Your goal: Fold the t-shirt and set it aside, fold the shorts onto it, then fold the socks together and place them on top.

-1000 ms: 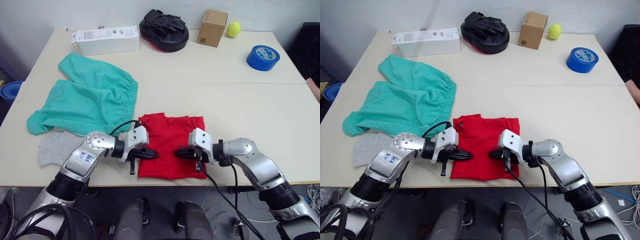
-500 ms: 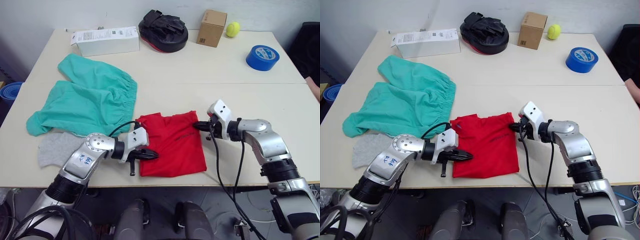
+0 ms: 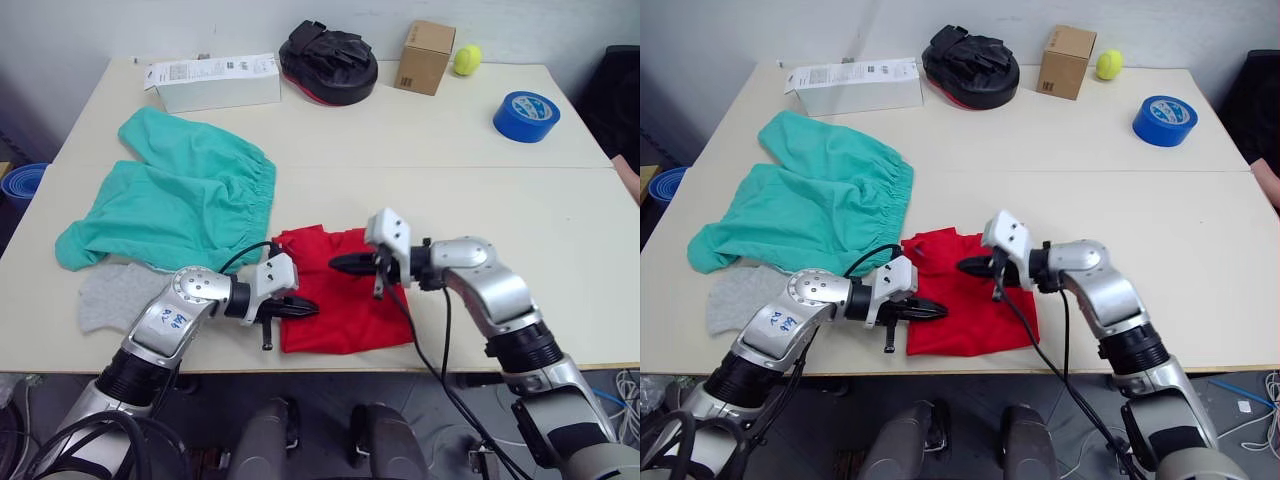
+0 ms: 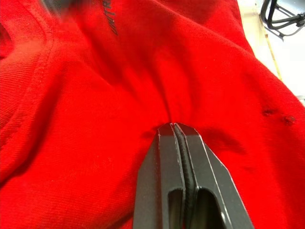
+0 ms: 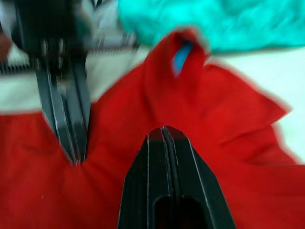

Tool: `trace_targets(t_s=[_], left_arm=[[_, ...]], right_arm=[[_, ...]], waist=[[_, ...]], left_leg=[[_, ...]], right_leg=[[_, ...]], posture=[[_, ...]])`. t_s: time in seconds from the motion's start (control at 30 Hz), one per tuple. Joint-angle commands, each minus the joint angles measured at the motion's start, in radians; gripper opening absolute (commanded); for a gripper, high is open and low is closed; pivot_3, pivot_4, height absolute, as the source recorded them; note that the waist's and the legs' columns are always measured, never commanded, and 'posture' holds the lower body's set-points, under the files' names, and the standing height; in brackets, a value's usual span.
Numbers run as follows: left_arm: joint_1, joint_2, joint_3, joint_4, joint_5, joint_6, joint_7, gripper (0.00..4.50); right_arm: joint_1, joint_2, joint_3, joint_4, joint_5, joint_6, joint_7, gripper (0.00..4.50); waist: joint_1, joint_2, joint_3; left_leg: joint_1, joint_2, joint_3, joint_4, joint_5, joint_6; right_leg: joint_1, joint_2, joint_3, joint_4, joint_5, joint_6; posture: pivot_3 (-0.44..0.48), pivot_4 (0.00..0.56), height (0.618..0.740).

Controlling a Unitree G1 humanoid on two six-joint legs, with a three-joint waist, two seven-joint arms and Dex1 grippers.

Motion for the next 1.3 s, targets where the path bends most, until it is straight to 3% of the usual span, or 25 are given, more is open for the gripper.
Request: trace_targets(t_s=[0.03, 0.23, 0.5, 0.6, 0.77, 1.0, 1.3], left_arm=[[0.010, 0.002, -0.003, 0.022, 0.039, 0.021, 0.031, 0.02], [0.022, 0.008, 0.000, 0.016, 0.042, 0.018, 0.026, 0.02], [0.013, 0.002, 0.075, -0.006, -0.022, 0.026, 0.020, 0.02], [0.001, 0.001, 0.194, -0.067, -0.154, 0.085, 0.000, 0.61], [-0.003, 0.087, 0.333, -0.184, -0.302, 0.193, -0.050, 2.19], [0.021, 0.182, 0.409, -0.281, -0.387, 0.260, -0.053, 4.33], [0.048, 0.185, 0.400, -0.317, -0.387, 0.254, -0.001, 4.44]], right_arm=[[-0.047, 0.028, -0.012, 0.126, -0.087, -0.075, -0.103, 0.00], [-0.127, 0.077, -0.185, 0.251, 0.018, -0.054, -0.173, 0.00], [-0.080, -0.075, -0.300, 0.049, 0.202, 0.218, -0.012, 0.00], [-0.036, -0.216, -0.343, -0.072, 0.347, 0.441, 0.104, 0.57], [0.038, -0.394, -0.379, -0.123, 0.461, 0.661, 0.181, 2.23], [0.061, -0.409, -0.373, -0.056, 0.493, 0.836, 0.116, 4.49], [0.057, -0.328, -0.277, -0.032, 0.490, 0.892, 0.086, 4.50]], waist=[[-0.001, 0.000, 0.000], [-0.003, 0.000, 0.000], [-0.005, 0.001, 0.000], [-0.003, 0.002, 0.001], [-0.007, 0.002, 0.001], [-0.012, 0.002, 0.001], [-0.011, 0.002, 0.001]], left_leg=[[0.000, 0.000, 0.000, 0.000, 0.000, 0.000], [0.000, 0.000, 0.000, -0.001, 0.001, -0.001], [0.000, 0.000, 0.000, -0.002, 0.001, 0.000], [-0.002, 0.000, -0.001, -0.002, 0.000, 0.000], [-0.003, 0.001, -0.001, -0.004, 0.001, 0.005], [-0.002, 0.000, 0.000, -0.009, 0.002, 0.004], [-0.002, 0.000, 0.001, -0.010, 0.002, 0.004]], right_leg=[[0.000, 0.000, 0.000, 0.000, 0.000, 0.000], [-0.001, 0.000, 0.000, 0.001, 0.000, 0.000], [-0.001, 0.000, 0.000, 0.000, 0.000, 0.000], [-0.002, 0.000, 0.000, -0.001, 0.000, 0.000], [-0.001, 0.000, -0.001, -0.006, 0.000, 0.000], [-0.001, 0.001, -0.001, -0.009, 0.000, 0.000], [-0.002, 0.001, -0.001, -0.010, 0.000, 0.000]], posture=[[0.000, 0.150, 0.740], [0.000, 0.150, 0.740], [0.000, 0.150, 0.740], [0.000, 0.150, 0.740], [0.000, 0.150, 0.740], [0.000, 0.150, 0.740], [0.000, 0.150, 0.740]])
